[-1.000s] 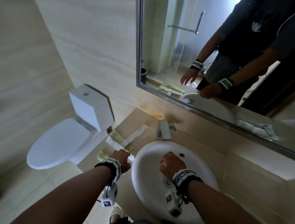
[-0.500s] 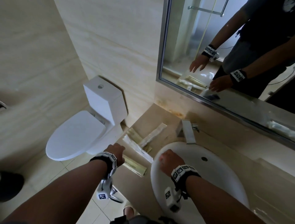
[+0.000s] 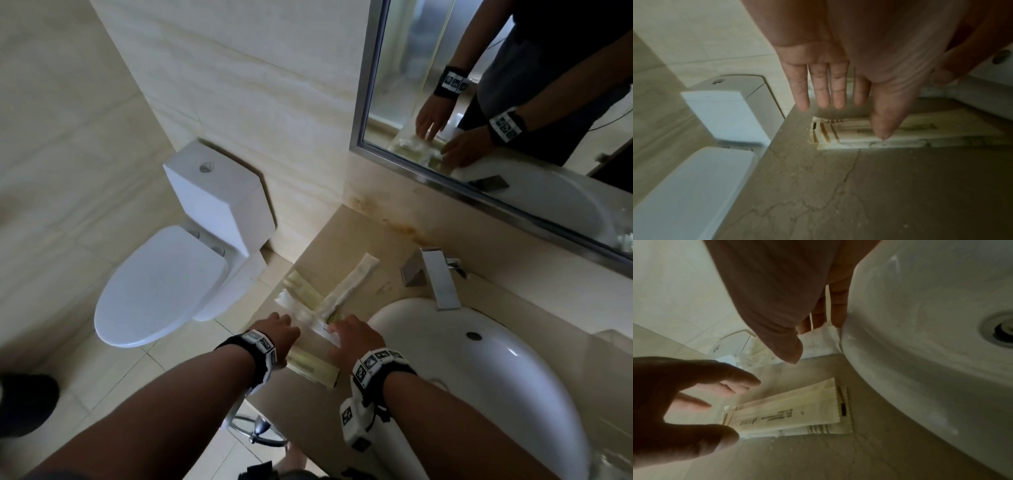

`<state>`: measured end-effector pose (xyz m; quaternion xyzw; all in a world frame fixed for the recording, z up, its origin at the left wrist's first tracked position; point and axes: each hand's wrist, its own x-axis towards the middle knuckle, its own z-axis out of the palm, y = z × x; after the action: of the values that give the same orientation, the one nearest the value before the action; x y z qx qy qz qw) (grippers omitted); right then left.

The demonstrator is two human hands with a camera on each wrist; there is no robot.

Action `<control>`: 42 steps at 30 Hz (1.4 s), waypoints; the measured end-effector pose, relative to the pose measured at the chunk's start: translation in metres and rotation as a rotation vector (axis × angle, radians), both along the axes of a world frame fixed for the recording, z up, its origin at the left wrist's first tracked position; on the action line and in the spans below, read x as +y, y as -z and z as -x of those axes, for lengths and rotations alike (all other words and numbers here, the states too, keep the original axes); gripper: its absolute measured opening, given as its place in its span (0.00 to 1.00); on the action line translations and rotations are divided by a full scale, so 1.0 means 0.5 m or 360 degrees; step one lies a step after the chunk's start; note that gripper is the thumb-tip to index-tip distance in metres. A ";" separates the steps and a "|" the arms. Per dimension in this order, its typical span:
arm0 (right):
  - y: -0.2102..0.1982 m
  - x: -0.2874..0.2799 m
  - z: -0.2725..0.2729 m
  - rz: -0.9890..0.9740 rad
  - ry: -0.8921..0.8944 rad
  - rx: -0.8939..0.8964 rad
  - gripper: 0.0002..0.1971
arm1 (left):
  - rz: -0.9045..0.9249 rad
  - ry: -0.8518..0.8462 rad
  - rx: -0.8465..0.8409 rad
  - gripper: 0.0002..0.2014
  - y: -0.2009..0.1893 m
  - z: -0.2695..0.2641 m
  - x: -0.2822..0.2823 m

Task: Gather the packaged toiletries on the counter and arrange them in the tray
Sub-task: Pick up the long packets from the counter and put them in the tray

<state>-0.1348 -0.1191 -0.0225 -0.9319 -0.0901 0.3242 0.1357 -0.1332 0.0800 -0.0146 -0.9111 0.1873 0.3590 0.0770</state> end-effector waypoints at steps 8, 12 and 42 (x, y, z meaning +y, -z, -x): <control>0.041 0.024 -0.013 0.0050 0.0077 -0.0141 0.18 | 0.0021 0.0130 -0.0054 0.21 0.021 0.000 -0.011; 0.048 0.022 -0.017 0.0022 0.0077 -0.0098 0.16 | -0.0014 0.0166 -0.0051 0.19 0.020 -0.005 -0.015; -0.034 -0.072 -0.049 -0.0060 0.0307 -0.0094 0.08 | -0.0034 0.0238 0.0087 0.22 0.004 -0.089 -0.044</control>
<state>-0.1103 -0.1550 -0.0054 -0.9427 -0.0100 0.2802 0.1810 -0.0887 0.0582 -0.0167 -0.8835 0.2529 0.3790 0.1082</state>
